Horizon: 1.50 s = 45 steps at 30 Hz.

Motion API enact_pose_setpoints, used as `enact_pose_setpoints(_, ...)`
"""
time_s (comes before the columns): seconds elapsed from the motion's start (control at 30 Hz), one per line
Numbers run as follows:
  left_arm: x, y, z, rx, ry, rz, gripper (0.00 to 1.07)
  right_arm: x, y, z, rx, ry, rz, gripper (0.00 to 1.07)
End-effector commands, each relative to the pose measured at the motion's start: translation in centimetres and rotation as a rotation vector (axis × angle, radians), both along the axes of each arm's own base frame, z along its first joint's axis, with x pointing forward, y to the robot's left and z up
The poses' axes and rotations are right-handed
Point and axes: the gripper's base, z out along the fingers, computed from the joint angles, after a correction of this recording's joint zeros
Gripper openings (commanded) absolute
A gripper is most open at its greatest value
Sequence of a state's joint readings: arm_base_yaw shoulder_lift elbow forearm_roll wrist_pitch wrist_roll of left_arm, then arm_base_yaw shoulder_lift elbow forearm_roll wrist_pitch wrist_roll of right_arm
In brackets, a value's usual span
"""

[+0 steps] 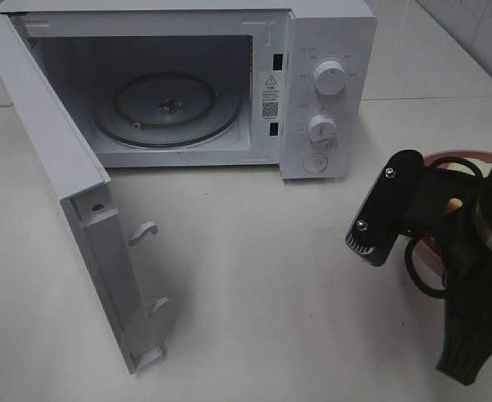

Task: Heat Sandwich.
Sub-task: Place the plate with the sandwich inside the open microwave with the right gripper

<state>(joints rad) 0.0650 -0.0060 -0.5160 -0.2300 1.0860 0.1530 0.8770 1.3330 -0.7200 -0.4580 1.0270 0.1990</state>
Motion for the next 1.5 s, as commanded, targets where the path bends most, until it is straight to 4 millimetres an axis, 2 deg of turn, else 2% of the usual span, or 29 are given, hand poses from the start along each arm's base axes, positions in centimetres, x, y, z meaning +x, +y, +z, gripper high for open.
enact_pose_setpoints(0.03,-0.3,-0.1,0.0,-0.007,-0.028,0.001,0.98,-0.1,-0.3,0.4,-0.029,-0.008,0.085,0.00)
enact_pose_setpoints(0.97,-0.3,-0.1,0.0,-0.007,-0.028,0.001,0.98,0.7,1.5,0.5,0.018,-0.035,0.523,0.02)
enact_pose_setpoints(1.1,-0.3,-0.1,0.0,-0.007,-0.028,0.001,0.98,0.9,2.0,0.6,0.022,-0.055,0.642,0.03)
enact_pose_setpoints(1.5,-0.3,-0.1,0.0,-0.007,-0.028,0.001,0.98,1.2,2.7,0.8,0.055,-0.104,0.735,0.03)
